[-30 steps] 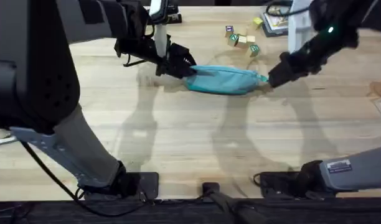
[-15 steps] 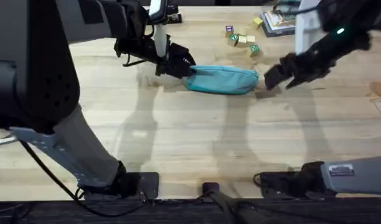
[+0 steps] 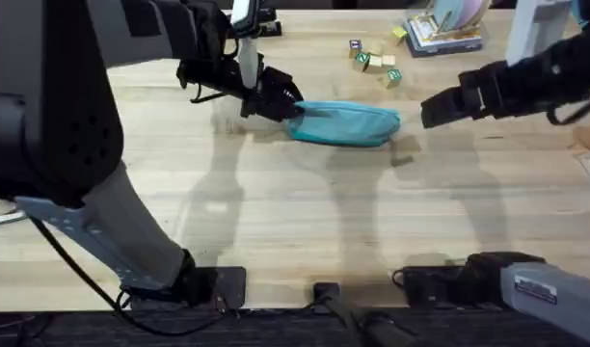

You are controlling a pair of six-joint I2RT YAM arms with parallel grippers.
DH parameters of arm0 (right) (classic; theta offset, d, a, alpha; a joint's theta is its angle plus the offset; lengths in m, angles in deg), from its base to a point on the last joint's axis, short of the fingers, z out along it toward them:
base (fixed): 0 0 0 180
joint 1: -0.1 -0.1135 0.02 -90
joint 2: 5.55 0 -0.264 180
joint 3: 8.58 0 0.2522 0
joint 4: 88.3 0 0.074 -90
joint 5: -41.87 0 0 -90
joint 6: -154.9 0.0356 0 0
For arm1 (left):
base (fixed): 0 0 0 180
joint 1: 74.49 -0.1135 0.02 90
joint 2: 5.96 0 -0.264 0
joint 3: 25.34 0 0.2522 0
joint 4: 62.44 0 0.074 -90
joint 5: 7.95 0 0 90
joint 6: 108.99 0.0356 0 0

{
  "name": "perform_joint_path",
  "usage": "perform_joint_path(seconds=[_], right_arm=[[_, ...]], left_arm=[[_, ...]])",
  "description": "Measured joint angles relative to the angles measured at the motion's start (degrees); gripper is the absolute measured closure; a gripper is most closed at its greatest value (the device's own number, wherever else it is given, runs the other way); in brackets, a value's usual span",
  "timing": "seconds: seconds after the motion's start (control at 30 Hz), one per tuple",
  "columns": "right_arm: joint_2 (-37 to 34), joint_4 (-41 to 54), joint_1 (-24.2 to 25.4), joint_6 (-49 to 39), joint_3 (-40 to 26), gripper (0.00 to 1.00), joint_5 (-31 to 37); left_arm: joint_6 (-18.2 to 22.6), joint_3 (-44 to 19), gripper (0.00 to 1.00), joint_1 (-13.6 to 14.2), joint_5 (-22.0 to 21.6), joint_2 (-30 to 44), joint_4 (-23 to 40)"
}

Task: Unzip the bag, pick up the pens from the table one at a time and place them inside, then zip the bag closed.

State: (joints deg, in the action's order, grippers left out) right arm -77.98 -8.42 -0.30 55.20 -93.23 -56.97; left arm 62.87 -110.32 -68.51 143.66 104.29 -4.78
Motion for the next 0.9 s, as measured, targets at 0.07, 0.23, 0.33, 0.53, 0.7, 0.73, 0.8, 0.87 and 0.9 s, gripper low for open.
perform_joint_path(seconds=[0.07, 0.23, 0.33, 0.53, 0.7, 0.73, 0.8, 0.87, 0.9], right_arm=[[2.1, 0.9, -0.7, 0.2, 0.0, 0.004, 0.0], [6.9, 1.5, -1.6, 0.3, 0.0, 0.004, 0.0], [8.9, 1.6, -1.6, 0.3, 0.0, 0.004, 0.0], [9.7, 1.7, -1.6, 0.3, 0.0, 0.005, 0.0], [9.7, 1.7, -1.6, 0.3, 0.0, 0.004, 0.0], [9.7, 1.7, -1.6, 0.3, 0.0, 0.004, 0.0], [9.7, 1.7, -1.6, 0.3, 0.0, 0.003, 0.0], [9.7, 1.7, -1.6, 0.3, 0.0, 0.004, 0.0], [9.7, 1.7, -1.6, 0.3, 0.0, 0.004, 0.0]], left_arm=[[0.0, 0.0, 0.958, 0.0, 0.0, 0.0, 0.0], [0.0, 0.0, 0.958, 0.0, 0.0, 0.0, 0.0], [0.0, 0.0, 0.959, 0.0, 0.0, 0.0, 0.0], [-0.2, 0.0, 0.017, -0.3, 0.0, 0.0, 0.0], [-0.2, 0.0, 0.008, -0.3, 0.0, 0.0, 0.0], [-0.2, 0.0, 0.008, -0.3, 0.0, 0.0, 0.0], [-0.2, 0.0, 0.008, -0.3, 0.0, 0.0, 0.0], [-0.2, 0.0, 0.007, -0.3, 0.0, 0.0, 0.0], [-0.2, 0.0, 0.008, -0.3, 0.0, 0.0, 0.0]])
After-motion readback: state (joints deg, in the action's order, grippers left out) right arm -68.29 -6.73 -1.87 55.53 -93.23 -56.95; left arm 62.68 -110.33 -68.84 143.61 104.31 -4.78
